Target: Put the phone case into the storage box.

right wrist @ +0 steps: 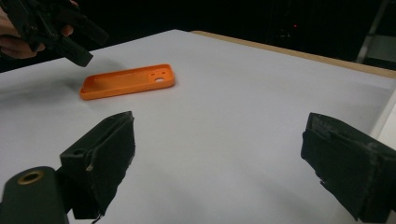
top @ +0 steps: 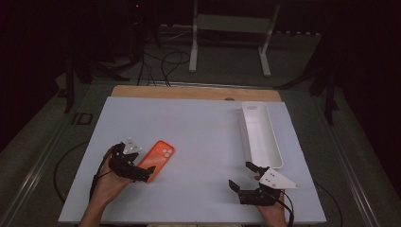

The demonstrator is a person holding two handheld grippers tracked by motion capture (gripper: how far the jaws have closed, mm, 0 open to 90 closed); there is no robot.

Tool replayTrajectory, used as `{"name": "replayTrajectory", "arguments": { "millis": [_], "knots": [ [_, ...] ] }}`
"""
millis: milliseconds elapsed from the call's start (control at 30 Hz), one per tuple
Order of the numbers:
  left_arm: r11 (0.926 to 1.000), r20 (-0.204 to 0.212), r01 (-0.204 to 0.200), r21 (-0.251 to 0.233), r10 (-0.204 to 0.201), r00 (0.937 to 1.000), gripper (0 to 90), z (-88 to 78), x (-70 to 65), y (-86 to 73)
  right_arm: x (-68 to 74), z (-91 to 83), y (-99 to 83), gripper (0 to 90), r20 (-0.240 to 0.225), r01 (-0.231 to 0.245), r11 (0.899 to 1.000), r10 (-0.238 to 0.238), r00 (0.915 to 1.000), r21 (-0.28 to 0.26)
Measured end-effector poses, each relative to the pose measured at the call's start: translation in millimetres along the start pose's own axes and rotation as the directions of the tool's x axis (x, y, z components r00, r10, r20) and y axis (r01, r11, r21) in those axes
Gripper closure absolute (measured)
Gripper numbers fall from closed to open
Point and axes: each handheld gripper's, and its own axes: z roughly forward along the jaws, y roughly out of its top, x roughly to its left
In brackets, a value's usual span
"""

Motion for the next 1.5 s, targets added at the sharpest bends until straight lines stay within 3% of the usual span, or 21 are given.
{"name": "replayTrajectory", "arguments": {
  "millis": [767, 1500],
  "knots": [
    [0.9946, 0.013, -0.002, 0.104, 0.001, 0.9999, 0.0, 25.9, -1.8, -3.8, 0.2, 0.3, -0.2, 9.8, 0.001, 0.004, 1.0, -0.004, 1.0, 0.001],
    [0.9918, 0.015, 0.003, 0.128, -0.005, 0.9999, 0.0, 36.0, -5.1, -12.9, 0.3, 0.4, -0.4, 9.8, 0.0, 0.005, 1.0, -0.005, 1.0, 0.003]
  ]
}}
